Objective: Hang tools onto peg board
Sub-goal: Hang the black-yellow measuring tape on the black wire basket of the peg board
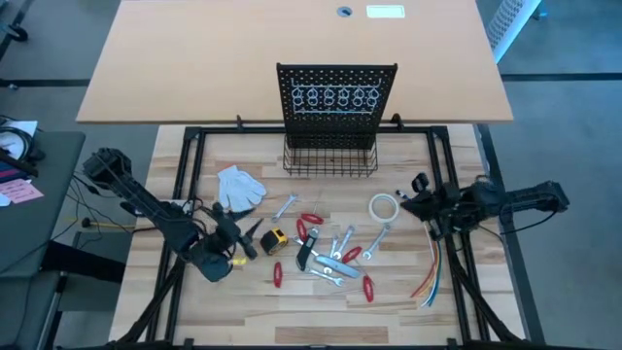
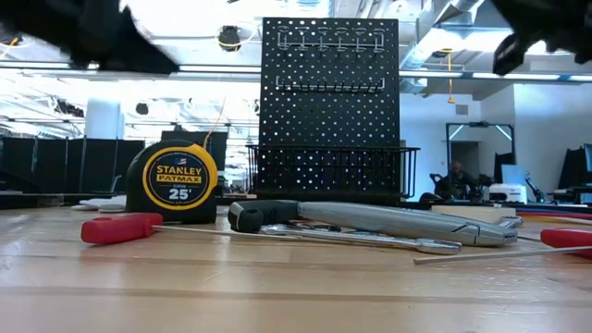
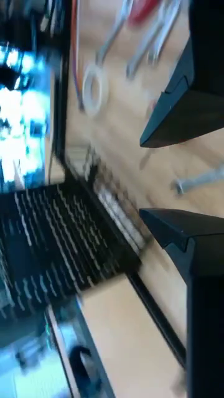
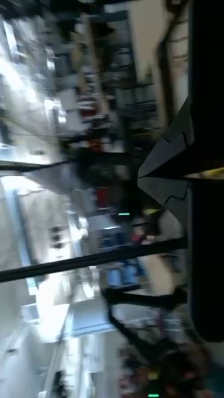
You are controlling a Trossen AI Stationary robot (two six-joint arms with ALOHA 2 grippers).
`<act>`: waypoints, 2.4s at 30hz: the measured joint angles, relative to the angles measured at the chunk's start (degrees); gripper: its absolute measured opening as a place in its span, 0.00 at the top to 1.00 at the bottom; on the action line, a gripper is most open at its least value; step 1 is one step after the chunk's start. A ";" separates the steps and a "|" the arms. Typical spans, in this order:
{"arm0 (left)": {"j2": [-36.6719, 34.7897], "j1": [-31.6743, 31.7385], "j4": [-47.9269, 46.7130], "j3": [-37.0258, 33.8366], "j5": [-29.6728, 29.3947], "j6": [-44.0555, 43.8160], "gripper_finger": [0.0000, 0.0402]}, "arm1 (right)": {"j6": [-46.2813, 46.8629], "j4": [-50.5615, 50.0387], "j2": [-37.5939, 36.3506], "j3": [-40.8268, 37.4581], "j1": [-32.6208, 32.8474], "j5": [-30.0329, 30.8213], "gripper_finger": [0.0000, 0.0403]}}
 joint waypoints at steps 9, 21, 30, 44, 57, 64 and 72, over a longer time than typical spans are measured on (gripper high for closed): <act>2.10 0.55 2.40 8.03 1.78 22.85 0.62 | -10.21 1.44 9.26 2.25 -3.31 6.68 0.77; 1.67 6.53 -33.14 22.84 29.08 3.98 0.47 | -13.10 3.03 19.53 2.29 -6.32 6.73 0.59; 15.03 9.34 -53.94 34.51 43.06 -18.91 0.44 | -12.41 5.89 23.65 2.34 -6.25 6.47 0.61; 22.53 15.80 -59.35 36.60 55.66 -36.26 0.25 | -7.82 6.20 26.33 2.43 -5.94 6.27 0.65; 22.98 18.49 -51.27 32.64 56.78 -37.68 0.25 | -7.64 6.01 28.36 2.43 -2.12 6.21 0.65; 22.98 18.49 -48.96 30.61 58.63 -37.58 0.25 | -6.92 6.04 28.33 2.43 -1.66 6.21 0.65; 22.98 18.49 -47.07 30.70 58.62 -34.40 0.34 | -6.31 6.00 28.33 2.43 -1.68 6.21 0.65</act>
